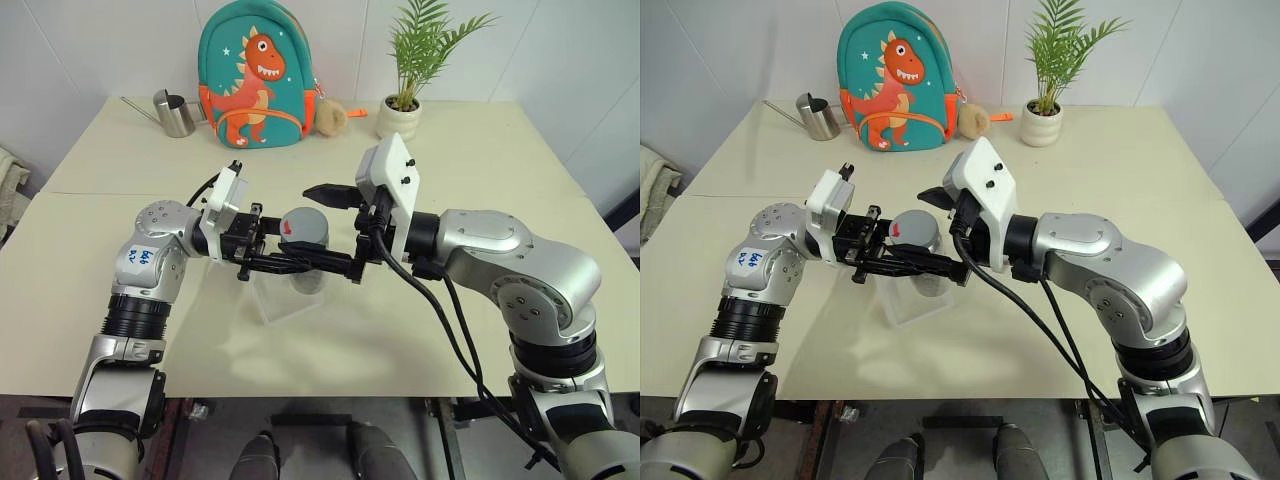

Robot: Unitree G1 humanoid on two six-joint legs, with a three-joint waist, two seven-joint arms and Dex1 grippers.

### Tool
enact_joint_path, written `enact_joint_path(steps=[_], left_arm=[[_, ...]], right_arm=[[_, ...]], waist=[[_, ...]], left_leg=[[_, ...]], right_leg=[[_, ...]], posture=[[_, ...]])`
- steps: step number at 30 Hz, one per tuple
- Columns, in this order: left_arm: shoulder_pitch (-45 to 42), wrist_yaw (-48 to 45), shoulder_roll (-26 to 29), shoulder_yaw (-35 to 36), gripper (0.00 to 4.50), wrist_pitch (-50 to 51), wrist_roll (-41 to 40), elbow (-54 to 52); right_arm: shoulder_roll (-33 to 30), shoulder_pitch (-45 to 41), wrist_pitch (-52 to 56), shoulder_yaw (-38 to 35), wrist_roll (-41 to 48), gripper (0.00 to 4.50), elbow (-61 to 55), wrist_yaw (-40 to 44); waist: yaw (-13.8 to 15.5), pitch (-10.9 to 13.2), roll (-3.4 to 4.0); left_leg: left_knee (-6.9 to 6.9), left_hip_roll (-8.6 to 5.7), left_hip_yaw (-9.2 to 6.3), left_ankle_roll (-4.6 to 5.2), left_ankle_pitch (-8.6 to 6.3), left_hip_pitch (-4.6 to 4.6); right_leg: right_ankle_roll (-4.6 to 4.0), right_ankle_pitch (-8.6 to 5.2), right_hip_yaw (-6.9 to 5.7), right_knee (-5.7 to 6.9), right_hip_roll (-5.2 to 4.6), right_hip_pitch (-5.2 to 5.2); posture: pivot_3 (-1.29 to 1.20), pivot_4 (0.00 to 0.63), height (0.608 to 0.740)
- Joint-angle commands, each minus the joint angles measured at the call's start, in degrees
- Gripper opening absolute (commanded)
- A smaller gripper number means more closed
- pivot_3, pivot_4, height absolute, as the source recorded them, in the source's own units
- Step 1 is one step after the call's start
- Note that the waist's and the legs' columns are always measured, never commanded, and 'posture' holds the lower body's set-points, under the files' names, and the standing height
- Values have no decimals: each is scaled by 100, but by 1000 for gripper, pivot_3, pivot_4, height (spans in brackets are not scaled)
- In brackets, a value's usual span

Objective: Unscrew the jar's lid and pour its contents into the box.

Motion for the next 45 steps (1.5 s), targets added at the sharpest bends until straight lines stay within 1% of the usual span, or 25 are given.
enact_joint_path(steps=[1, 17, 21, 22, 37, 39, 45], left_arm=[[-36, -37, 34, 55, 1929, -56, -29, -112], [-13, -12, 44, 66, 1929, -93, -8, -100], [-14, -1, 40, 71, 1929, -96, -9, -101], [-14, 0, 40, 72, 1929, -101, -7, -98], [-31, 1, 30, 78, 1929, -134, 10, -40], [-34, -1, 28, 77, 1929, -145, 18, -30], [-39, -7, 21, 78, 1929, -157, 29, -14]], right_arm=[[-55, -31, -23, -204, 110, 4472, -278, 55], [-144, 13, 60, -203, 207, 4472, -408, 164], [-131, 0, 62, -210, 214, 3681, -401, 165], [-128, -6, 65, -209, 216, 3300, -398, 163], [-115, -54, 60, -245, 234, 3300, -374, 161], [-112, -60, 58, -248, 239, 2938, -373, 164], [-106, -85, 53, -260, 258, 2938, -375, 167]], waist=[[1, 0, 0], [1, 0, 0], [3, 0, 0], [3, 0, 0], [3, 0, 0], [3, 0, 0], [3, 0, 0]], left_leg=[[0, 0, 0, 0, 0, 0], [0, 0, 0, 0, 0, 0], [1, 0, 0, 0, 0, 0], [0, 0, 0, 0, 0, 0], [0, 0, 0, 0, 0, 0], [0, 0, 0, 0, 0, 0], [1, 0, 0, 0, 0, 0]], right_leg=[[0, 0, 0, 0, 0, 0], [0, 0, 0, -1, 0, 0], [0, 0, 0, -1, 0, 0], [0, 0, 0, -1, 0, 0], [0, 0, 0, 0, 0, 0], [0, 0, 0, 0, 0, 0], [0, 0, 0, 0, 0, 0]], posture=[[0, 150, 740], [0, 150, 740], [0, 150, 740], [0, 150, 740], [0, 150, 740], [0, 150, 740], [0, 150, 740]])
